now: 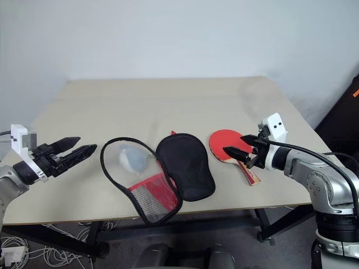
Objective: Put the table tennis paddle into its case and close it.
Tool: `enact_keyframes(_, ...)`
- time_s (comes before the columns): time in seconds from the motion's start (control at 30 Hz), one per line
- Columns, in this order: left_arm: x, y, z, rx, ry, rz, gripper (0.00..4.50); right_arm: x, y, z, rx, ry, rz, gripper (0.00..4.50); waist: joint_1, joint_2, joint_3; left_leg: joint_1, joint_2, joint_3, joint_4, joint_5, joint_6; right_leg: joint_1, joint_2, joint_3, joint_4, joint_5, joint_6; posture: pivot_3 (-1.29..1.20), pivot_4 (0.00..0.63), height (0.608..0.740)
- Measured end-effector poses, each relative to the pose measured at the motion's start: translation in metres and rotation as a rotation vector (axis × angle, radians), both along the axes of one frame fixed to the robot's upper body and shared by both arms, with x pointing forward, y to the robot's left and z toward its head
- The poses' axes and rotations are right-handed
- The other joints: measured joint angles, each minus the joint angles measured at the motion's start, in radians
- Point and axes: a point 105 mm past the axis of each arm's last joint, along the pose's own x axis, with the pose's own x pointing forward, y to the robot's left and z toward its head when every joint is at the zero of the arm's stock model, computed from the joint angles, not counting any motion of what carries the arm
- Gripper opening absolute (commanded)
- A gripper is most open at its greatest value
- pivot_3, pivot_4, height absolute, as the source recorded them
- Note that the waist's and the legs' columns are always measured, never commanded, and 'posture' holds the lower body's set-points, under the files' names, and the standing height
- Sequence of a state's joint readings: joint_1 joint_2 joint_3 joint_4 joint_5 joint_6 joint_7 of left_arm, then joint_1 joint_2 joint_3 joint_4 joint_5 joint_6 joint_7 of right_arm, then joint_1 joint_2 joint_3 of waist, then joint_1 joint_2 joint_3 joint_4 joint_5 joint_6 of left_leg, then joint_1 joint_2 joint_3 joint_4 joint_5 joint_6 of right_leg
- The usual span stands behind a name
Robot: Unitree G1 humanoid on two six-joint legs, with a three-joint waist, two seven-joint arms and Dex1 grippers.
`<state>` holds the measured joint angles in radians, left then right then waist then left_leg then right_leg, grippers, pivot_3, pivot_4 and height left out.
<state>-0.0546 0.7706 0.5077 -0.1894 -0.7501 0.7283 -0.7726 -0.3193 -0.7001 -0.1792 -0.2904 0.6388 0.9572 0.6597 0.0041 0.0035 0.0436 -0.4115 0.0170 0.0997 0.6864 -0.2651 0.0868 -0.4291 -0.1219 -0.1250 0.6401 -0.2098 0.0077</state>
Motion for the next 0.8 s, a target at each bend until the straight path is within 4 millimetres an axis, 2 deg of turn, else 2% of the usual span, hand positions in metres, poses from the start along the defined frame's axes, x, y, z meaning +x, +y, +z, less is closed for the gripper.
enact_keyframes(0.5,-0.002,-0.008,-0.006,-0.014,0.030,-0.063,4.50,-0.003,0.000,-0.010,-0.025,0.057,-0.020,4.48,0.000,0.000,0.000,0.000,0.000,0.000,0.000,0.000,0.000,-0.001,0.000,0.000,0.000,0.000,0.000,0.00,0.000,0.706)
enact_keyframes(0.7,-0.004,-0.006,-0.009,-0.003,0.031,-0.065,4.50,0.008,-0.010,-0.014,-0.091,0.078,-0.108,4.48,0.000,0.001,0.001,-0.001,0.000,0.000,-0.001,0.000,0.000,-0.002,-0.001,0.000,0.000,0.000,0.000,0.00,0.000,0.706)
enact_keyframes(0.8,-0.004,-0.001,-0.013,0.010,0.033,-0.048,4.50,0.011,-0.020,-0.023,-0.158,0.125,-0.157,4.48,0.000,0.000,0.001,-0.001,0.000,0.000,-0.001,0.000,0.000,-0.002,-0.001,0.000,0.000,0.000,0.000,0.00,0.000,0.706)
